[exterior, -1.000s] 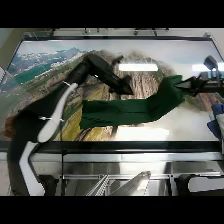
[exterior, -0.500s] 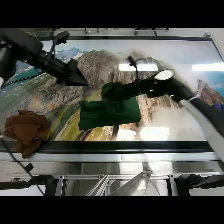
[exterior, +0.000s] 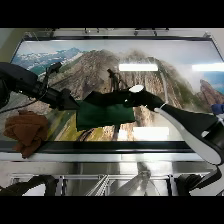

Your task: Fold the shirts.

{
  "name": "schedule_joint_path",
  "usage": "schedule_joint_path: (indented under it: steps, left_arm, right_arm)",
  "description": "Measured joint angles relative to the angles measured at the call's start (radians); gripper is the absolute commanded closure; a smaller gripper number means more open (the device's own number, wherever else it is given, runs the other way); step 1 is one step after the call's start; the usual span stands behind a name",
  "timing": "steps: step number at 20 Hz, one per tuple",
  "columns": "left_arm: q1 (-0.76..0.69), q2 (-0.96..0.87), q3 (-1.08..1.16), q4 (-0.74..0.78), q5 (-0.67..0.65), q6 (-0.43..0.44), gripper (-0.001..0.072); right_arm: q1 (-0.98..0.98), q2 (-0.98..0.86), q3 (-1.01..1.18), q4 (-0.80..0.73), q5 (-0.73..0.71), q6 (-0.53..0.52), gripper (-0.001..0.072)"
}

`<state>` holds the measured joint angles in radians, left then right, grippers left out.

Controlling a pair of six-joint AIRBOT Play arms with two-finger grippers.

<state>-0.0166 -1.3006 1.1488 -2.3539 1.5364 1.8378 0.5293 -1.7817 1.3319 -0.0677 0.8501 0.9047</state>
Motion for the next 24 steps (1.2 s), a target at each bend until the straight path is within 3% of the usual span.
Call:
schedule_joint_path:
  steps: [3,6,11,15,19,20,22,23,24]
  left_arm:
    - [0.003,0.03,-0.066,-0.006,-0.006,0.034,0.0689]
    - [0.003,0.058,-0.1,-0.006,-0.01,0.056,0.0689]
    - [0.003,0.081,-0.117,0.002,-0.01,0.068,0.0689]
    - [0.003,0.085,-0.119,0.004,-0.01,0.072,0.0688]
    - [0.003,0.085,-0.12,0.006,-0.01,0.074,0.0689]
    - [0.003,0.085,-0.12,0.005,-0.011,0.074,0.0689]
    - [0.003,0.085,-0.12,0.005,-0.011,0.074,0.0689]
    - [0.003,0.086,-0.12,0.005,-0.011,0.074,0.0689]
    - [0.003,0.086,-0.12,0.005,-0.011,0.074,0.0689]
  right_arm:
    - [-0.141,0.076,0.0,-0.119,0.099,0.076,0.0115]
    - [-0.293,0.131,-0.003,-0.351,0.169,0.242,0.0114]
    - [-0.451,0.106,-0.041,-0.611,0.245,0.417,0.0115]
    - [-0.453,0.016,-0.053,-0.649,0.27,0.446,0.0115]
    - [-0.391,-0.063,-0.055,-0.528,0.286,0.418,0.0118]
    - [-0.373,-0.075,-0.055,-0.504,0.283,0.41,0.0204]
    - [-0.338,-0.097,-0.057,-0.469,0.267,0.386,0.0545]
    - [-0.323,-0.103,-0.058,-0.457,0.258,0.371,0.0654]
    - [-0.311,-0.106,-0.058,-0.418,0.255,0.349,0.069]
